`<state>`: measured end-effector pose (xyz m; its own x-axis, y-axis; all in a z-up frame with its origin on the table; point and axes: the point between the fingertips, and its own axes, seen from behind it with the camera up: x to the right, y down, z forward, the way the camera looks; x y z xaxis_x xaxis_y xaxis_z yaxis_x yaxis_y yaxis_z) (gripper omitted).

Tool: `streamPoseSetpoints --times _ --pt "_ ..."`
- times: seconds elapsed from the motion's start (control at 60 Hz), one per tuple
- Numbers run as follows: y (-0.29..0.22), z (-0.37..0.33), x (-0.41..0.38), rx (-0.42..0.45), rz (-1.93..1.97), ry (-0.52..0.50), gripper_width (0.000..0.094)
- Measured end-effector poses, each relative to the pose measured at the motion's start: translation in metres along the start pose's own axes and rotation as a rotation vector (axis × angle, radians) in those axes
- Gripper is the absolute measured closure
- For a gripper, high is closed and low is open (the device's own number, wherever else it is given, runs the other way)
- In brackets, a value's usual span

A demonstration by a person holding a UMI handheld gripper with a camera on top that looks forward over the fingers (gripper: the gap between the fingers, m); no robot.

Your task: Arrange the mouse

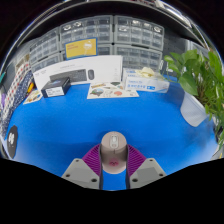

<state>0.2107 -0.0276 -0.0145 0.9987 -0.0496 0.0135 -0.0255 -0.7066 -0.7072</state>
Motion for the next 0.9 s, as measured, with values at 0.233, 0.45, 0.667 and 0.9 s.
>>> streamPoseSetpoints --times 0.233,0.45,0.667,0.9 --pt "-0.064 -0.049 -0.05 0.105 -0.011 0.09 0.0641" --pt "-0.155 -0.145 -0.202 0.291 0.022 0.053 0.0638" --pt "-0.167 -0.17 -0.367 0.32 -0.021 -0.044 0.0638" --pt "-0.072 -0.11 -0.479 0.174 -0.053 -0.118 0.064"
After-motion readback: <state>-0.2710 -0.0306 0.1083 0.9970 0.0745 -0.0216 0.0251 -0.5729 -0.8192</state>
